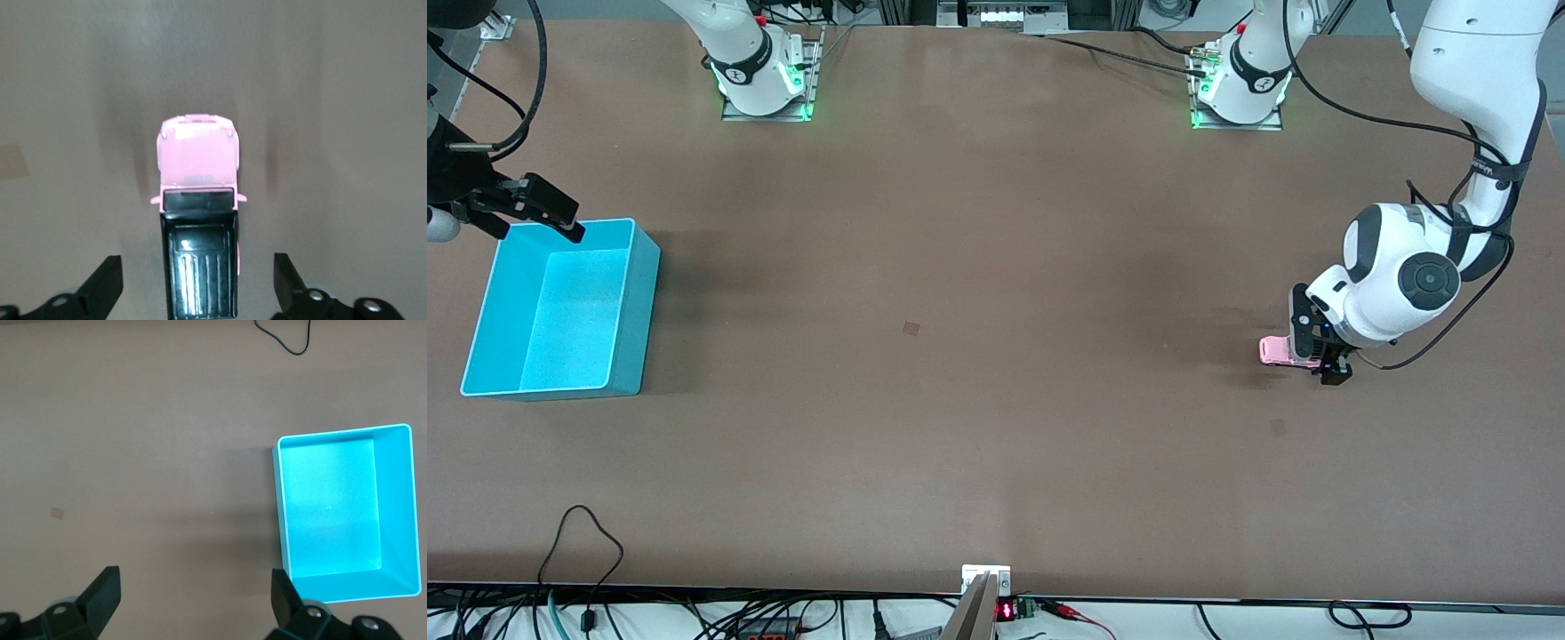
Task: Wind and store pink jeep toy
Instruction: 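Close the left gripper on the pink jeep's body, then drag the jeep backward along the table with the left gripper to wind it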
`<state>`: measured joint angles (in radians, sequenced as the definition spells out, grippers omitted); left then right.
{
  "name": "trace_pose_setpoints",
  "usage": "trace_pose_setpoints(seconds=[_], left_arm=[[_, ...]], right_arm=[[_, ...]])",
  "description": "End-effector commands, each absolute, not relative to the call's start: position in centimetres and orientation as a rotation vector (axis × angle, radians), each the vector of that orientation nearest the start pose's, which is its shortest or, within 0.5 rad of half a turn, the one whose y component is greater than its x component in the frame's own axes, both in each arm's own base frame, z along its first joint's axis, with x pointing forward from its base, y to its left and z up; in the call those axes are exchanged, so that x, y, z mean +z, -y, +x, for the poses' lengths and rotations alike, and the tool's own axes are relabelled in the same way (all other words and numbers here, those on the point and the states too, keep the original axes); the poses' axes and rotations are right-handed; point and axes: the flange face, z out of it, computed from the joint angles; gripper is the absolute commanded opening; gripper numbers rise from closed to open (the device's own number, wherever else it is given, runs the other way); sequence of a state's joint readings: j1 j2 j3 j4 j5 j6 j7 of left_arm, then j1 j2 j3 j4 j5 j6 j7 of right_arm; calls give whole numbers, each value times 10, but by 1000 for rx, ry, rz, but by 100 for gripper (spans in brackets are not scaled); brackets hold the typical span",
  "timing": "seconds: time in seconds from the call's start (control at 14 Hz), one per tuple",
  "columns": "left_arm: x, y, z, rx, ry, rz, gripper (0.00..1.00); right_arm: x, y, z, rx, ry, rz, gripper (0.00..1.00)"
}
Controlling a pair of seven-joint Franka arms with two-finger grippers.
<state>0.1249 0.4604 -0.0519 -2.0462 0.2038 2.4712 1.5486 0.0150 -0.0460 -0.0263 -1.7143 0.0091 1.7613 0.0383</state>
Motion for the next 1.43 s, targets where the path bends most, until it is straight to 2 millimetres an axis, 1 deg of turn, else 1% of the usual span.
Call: trace_pose_setpoints(seconds=[0.0, 0.07, 0.21, 0.36, 0.43, 0.57, 0.64, 0.79, 0.86, 1.0, 1.07, 1.14, 1.21, 1.29, 1.36], left_arm=[[207, -48, 589, 141, -2286, -2064, 72], [205, -46, 589, 137, -2291, -2058, 52], [206, -41, 589, 138, -2302, -2047, 30], [201, -34, 590, 137, -2314, -2042, 28], [197, -34, 591, 138, -2315, -2046, 27], [197, -39, 589, 144, -2310, -2056, 19], [197, -40, 589, 143, -2306, -2062, 19], [189, -44, 586, 165, -2312, -2076, 17], [186, -52, 585, 171, -2304, -2094, 17], [182, -80, 582, 178, -2278, -2131, 16], [175, -99, 578, 188, -2314, -2113, 15], [174, -124, 579, 180, -2330, -2096, 15], [167, -146, 579, 181, -2340, -2096, 15], [164, -169, 580, 175, -2347, -2089, 15], [158, -187, 579, 174, -2348, -2095, 15]], right_arm=[[601, 5, 551, -146, -67, -3124, 100], [601, 5, 551, -146, -67, -3124, 100], [601, 5, 551, -146, -67, -3124, 100], [601, 5, 551, -146, -67, -3124, 100], [601, 5, 551, -146, -67, -3124, 100], [601, 5, 551, -146, -67, -3124, 100], [601, 5, 551, -146, -67, -3124, 100], [601, 5, 551, -146, -67, -3124, 100], [601, 5, 551, -146, -67, -3124, 100], [601, 5, 551, -146, -67, -3124, 100], [601, 5, 551, -146, -67, -3124, 100], [601, 5, 551, -146, -67, -3124, 100], [601, 5, 551, -146, -67, -3124, 100], [601, 5, 551, -146, -67, -3124, 100], [601, 5, 551, -146, -67, -3124, 100]])
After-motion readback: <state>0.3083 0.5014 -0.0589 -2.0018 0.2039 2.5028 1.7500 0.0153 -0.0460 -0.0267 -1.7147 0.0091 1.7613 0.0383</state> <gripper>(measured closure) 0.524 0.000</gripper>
